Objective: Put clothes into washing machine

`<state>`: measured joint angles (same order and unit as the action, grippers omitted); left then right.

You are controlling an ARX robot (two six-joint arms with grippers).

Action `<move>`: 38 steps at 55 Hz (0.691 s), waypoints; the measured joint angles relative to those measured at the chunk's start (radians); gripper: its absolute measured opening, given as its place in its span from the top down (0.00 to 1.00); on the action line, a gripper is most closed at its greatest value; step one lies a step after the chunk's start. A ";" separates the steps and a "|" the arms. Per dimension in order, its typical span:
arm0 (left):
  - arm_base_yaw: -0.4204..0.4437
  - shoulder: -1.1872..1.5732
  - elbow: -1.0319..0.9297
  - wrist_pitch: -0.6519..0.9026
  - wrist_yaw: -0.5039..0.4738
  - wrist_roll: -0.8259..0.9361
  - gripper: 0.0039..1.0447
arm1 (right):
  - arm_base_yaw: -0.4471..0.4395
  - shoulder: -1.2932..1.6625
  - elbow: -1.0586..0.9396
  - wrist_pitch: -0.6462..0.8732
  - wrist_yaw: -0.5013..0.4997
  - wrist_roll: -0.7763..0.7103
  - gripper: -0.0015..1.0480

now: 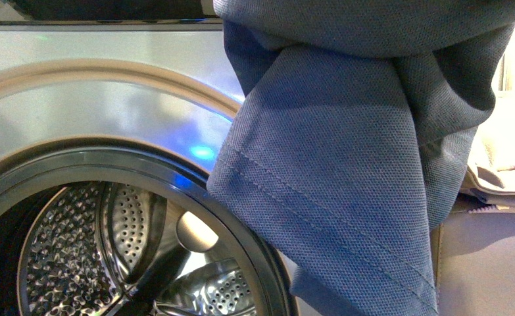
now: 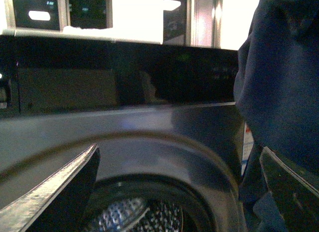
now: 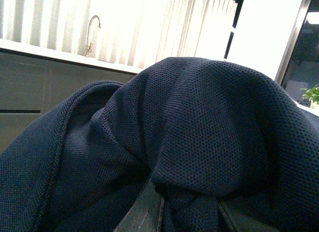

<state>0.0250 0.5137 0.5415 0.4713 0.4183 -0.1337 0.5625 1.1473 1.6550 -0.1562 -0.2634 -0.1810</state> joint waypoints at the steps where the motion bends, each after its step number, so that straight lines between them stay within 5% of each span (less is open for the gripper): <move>1: 0.000 0.007 0.010 0.004 0.002 0.000 0.06 | 0.000 0.000 0.000 0.000 0.000 0.000 0.87; 16: -0.061 0.175 0.187 0.051 0.201 0.001 0.06 | 0.000 0.000 0.000 0.000 0.000 0.000 0.87; 38: -0.343 0.431 0.260 0.307 0.297 -0.037 0.06 | 0.000 -0.001 0.000 0.000 0.000 0.000 0.87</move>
<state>-0.3180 0.9451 0.8013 0.7784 0.7155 -0.1711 0.5625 1.1465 1.6546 -0.1562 -0.2634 -0.1810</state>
